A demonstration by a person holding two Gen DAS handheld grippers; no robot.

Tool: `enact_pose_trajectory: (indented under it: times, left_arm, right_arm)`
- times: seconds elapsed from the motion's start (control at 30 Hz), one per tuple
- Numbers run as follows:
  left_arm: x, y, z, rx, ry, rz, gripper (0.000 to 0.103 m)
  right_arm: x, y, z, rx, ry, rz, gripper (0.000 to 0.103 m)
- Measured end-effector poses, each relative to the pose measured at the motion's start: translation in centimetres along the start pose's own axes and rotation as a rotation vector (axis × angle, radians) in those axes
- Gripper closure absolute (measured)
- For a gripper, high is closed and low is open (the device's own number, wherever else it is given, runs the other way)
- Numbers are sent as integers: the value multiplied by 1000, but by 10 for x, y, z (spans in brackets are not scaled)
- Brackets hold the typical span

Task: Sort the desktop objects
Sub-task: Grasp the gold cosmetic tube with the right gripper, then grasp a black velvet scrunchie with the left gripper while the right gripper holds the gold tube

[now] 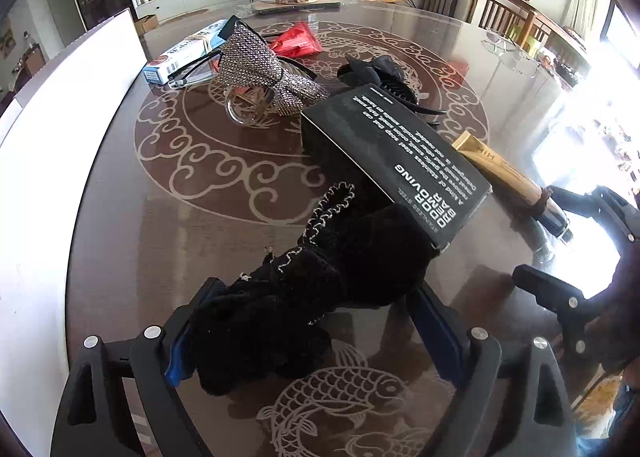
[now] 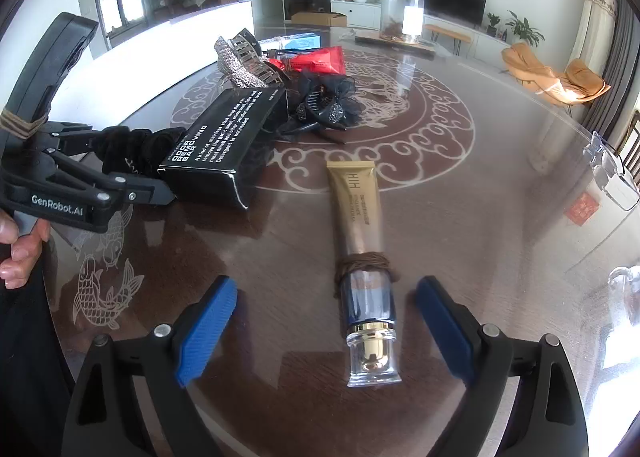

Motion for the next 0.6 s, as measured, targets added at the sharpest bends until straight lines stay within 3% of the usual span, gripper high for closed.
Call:
enact_pose_trajectory:
  times: [0.13,0.23,0.3,0.37,0.47,0.5,0.57,0.6]
  left_arm:
    - [-4,-6,11,159,14,-63,9]
    - [-7,-3,12,262,83,-44,8]
    - [-6,8,6,267,110,-24,8]
    - [-2,18,0,242,75,-21,8]
    - [5,27,-7,196,-42,-36,11]
    - [3,27,-7,183,-35,-19,18]
    - [-4,25,-7,150,-32,9,54]
    - [-7,23,-7,120,-23,13,64]
  right_arm:
    - [0,0,-1,-1,0,-1,11]
    - [1,0,-2,-1,-2,-2,10]
    - [1,1,-2,0,-1,-2,10]
    - [1,1,-2,0,-1,-2,10]
    - [1,1,-2,0,-1,-2,10]
    - [1,1,-2,0,-1,-2,10]
    - [1,1,-2,0,-1,-2,10]
    - [1,1,-2,-1,-1,-2,10]
Point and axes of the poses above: each gripper's, at about its wrist camera, not at the fingertips, and x roughly the way its jaws point, z to its right, y to its top, the point moved 3 cm from there along x, roughly the way its jaws point, and after that the axes turned 14 degrees about -z, right-handed, at the moved point
